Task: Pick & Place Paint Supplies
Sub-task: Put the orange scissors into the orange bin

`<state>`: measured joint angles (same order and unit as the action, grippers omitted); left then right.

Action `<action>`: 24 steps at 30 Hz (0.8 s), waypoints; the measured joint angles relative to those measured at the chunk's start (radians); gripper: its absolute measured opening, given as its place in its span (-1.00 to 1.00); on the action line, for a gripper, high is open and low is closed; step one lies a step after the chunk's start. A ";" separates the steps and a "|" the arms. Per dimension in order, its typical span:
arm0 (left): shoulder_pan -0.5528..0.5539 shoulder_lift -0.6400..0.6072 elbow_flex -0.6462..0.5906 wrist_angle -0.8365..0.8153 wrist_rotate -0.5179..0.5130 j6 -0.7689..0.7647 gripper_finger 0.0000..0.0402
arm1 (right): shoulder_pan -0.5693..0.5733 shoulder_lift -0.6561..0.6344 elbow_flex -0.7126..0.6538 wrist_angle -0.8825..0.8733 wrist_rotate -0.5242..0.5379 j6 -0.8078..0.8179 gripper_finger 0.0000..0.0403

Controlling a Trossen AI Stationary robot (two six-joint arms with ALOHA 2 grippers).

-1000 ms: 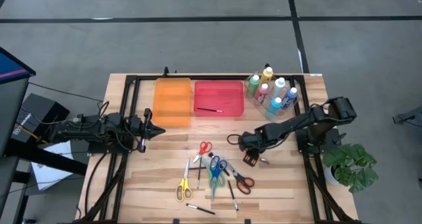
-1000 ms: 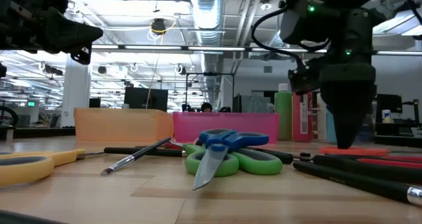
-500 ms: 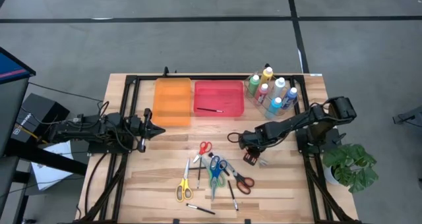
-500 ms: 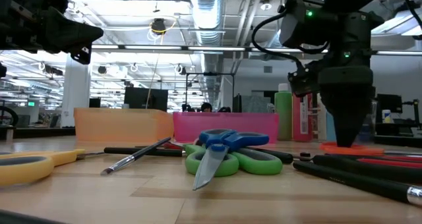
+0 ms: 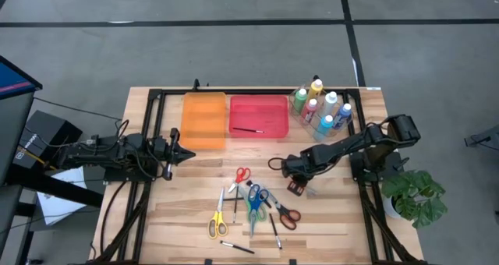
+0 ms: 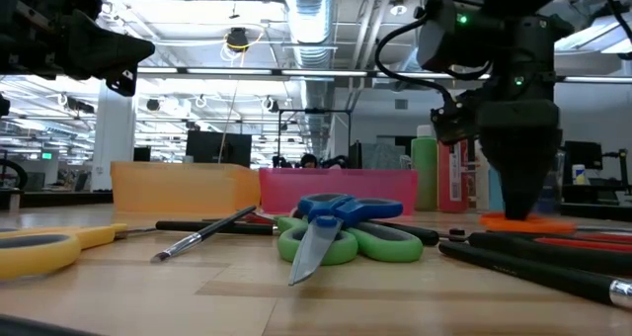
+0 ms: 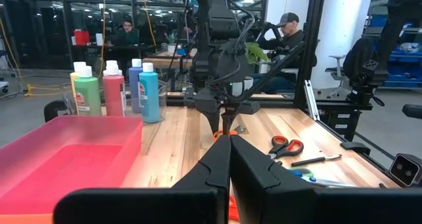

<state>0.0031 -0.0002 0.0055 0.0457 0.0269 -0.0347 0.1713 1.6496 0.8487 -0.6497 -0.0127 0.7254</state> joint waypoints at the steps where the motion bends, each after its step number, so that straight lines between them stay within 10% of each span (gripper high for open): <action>1: 0.000 0.000 0.000 0.000 0.000 0.000 -0.99 | 0.002 0.000 0.005 -0.013 0.010 -0.002 -0.55; 12: 0.000 0.000 0.000 0.003 0.000 0.000 -0.99 | 0.005 -0.017 0.058 -0.004 0.052 -0.049 -0.56; 16: 0.000 0.000 0.000 0.002 0.000 0.000 -0.99 | 0.002 -0.017 0.096 -0.003 0.089 -0.089 -0.97; 24: 0.000 0.000 0.000 0.001 0.000 0.000 -0.99 | -0.019 -0.019 0.153 -0.001 0.105 -0.158 -1.00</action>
<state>0.0032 -0.0002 0.0055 0.0463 0.0269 -0.0347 0.1528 1.6306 1.0016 -0.6503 0.0925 0.5673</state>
